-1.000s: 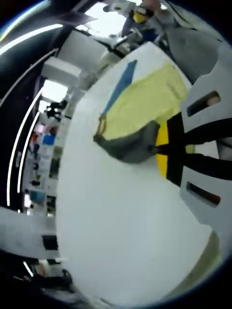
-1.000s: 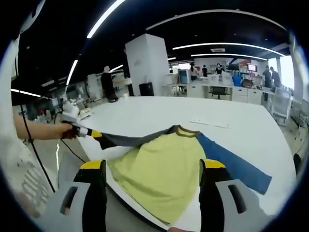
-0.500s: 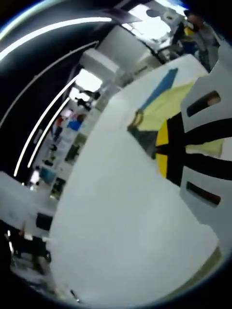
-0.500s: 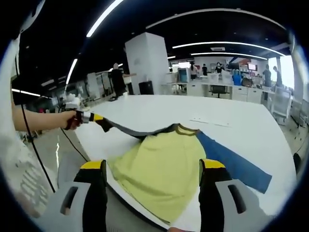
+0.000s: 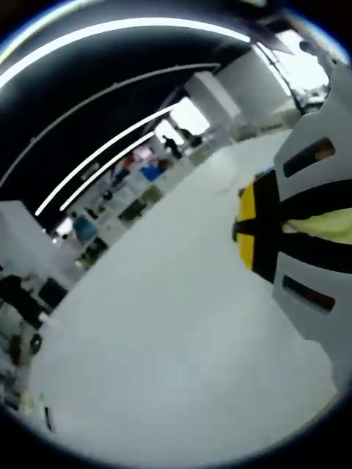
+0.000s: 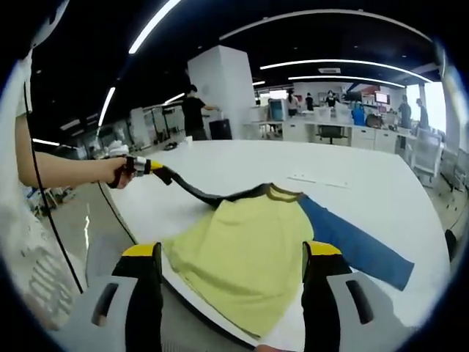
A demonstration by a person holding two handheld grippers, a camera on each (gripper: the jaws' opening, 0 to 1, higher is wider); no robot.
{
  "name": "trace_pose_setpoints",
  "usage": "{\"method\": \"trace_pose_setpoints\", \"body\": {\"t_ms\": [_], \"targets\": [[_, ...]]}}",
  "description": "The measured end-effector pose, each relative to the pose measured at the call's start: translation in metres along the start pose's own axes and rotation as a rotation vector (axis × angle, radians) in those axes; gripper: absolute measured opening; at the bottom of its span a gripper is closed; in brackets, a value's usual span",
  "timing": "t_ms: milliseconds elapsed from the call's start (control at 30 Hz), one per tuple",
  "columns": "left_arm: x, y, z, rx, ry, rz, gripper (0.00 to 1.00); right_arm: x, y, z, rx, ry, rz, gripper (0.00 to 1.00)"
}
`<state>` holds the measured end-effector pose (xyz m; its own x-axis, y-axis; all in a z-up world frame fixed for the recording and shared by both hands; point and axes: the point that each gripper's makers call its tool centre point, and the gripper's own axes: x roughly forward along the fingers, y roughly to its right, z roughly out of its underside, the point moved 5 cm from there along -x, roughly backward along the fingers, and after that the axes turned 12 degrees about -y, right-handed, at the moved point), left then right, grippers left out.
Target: Fold the garment on the visible template until the final outline fits inside the template.
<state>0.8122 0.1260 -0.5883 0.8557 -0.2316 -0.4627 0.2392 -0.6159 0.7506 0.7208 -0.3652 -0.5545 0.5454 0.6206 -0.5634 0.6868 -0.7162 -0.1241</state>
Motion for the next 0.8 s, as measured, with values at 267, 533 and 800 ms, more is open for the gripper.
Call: {"method": "trace_pose_setpoints", "body": {"t_ms": [267, 533, 800], "targets": [[0.009, -0.029, -0.009, -0.282, 0.089, 0.033, 0.00, 0.010, -0.004, -0.001, -0.006, -0.019, -0.015, 0.78], [0.018, -0.052, -0.014, -0.468, 0.162, 0.046, 0.00, 0.019, -0.011, -0.004, -0.031, -0.034, -0.039, 0.78], [0.021, -0.085, -0.024, -0.728, 0.303, 0.044, 0.00, 0.022, -0.013, -0.003, -0.039, -0.045, -0.054, 0.78]]}}
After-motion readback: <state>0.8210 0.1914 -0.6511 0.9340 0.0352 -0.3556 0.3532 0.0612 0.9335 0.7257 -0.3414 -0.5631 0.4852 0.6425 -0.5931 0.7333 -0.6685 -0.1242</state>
